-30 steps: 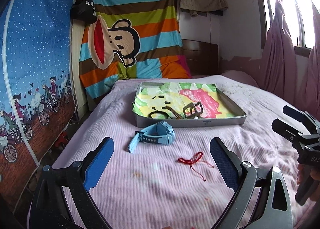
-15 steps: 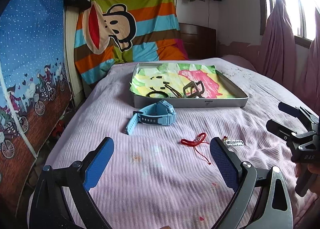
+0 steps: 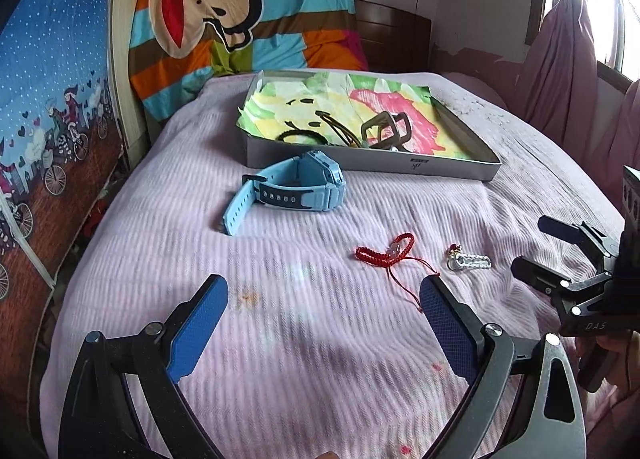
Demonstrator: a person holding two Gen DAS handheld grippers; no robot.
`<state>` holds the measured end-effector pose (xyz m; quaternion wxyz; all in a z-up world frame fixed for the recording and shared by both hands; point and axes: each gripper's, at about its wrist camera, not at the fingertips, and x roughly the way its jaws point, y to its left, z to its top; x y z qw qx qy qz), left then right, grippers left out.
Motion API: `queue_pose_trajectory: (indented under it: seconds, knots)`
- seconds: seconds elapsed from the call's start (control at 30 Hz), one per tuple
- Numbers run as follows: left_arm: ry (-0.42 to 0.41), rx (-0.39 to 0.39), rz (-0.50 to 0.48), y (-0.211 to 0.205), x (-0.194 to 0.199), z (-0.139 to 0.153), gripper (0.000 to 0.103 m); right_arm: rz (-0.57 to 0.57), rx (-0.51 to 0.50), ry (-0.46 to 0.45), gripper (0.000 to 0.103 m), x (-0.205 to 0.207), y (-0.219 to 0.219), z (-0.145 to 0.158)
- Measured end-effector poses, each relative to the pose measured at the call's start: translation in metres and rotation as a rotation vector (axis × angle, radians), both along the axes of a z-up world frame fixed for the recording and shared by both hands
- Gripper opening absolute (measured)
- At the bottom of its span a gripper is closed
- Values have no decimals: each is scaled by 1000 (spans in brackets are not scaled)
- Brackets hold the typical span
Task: Organize jewelry
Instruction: 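Grasp the red string bracelet with the left tool while the right tool grasps the white keychain, then carry both items over the tray and open both tools to drop them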
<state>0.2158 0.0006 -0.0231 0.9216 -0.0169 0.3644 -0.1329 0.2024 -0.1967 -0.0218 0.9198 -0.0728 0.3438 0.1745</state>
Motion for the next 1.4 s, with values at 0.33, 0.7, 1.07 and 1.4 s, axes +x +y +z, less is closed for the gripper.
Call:
queue_pose_trajectory:
  seconds: [0.33,0.7,1.07,1.4]
  knots:
    - [51,-9,-50,-9,24,-8,92,79,-14,82,81,17,8,-16]
    - [108,35,-237,-42,49,-23,53,148,-21,136,51,26,16,-26]
    - [108,94,-252,-56,58,-37,26,145,-19,174,19,21,20,-28]
    - [79,97,-262,-57,47,-40,9,140,50,181,4,12,21,-27]
